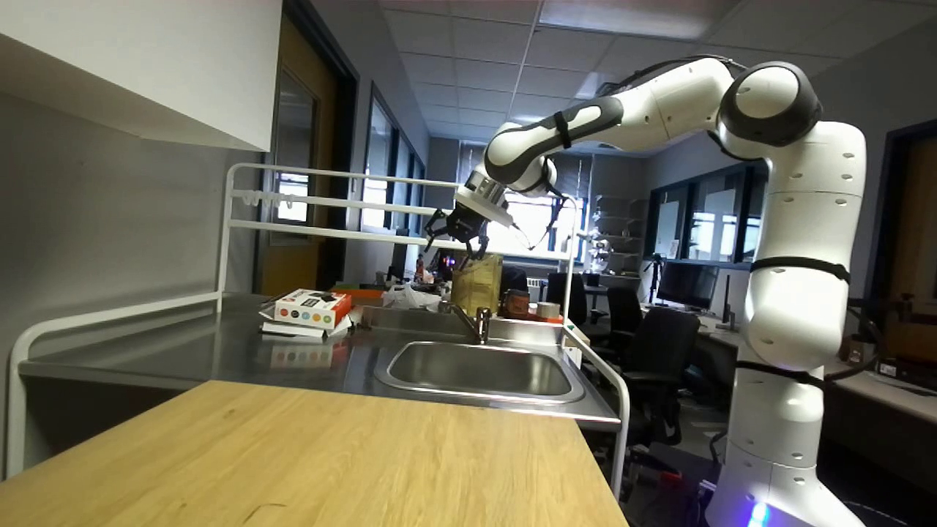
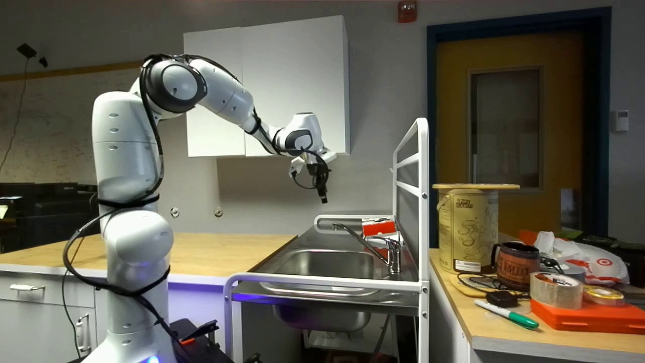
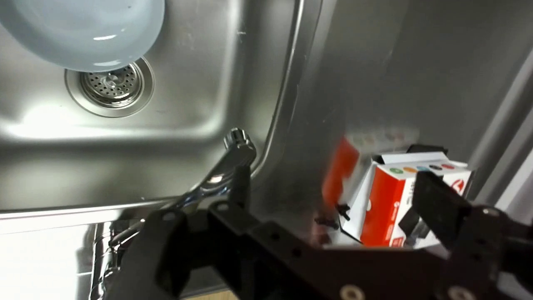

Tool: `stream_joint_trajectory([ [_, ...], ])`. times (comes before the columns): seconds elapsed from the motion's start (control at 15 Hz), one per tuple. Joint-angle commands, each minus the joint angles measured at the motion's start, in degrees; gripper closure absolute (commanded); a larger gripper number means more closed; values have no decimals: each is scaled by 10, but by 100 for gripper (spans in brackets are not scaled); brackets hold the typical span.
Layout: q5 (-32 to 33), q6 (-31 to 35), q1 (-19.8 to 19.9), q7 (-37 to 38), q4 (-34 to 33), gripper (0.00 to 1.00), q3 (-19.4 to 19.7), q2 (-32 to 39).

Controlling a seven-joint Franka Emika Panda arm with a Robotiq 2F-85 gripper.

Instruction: Turn the tap nozzle to the right

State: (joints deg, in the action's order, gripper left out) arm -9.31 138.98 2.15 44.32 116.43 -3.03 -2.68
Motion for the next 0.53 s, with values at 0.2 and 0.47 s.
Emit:
stream_joint_trajectory([
  [0.2, 42, -20, -3, 151, -97, 0, 35, 85],
  [0.47, 40, -63, -5, 196, -109, 0, 53, 108],
])
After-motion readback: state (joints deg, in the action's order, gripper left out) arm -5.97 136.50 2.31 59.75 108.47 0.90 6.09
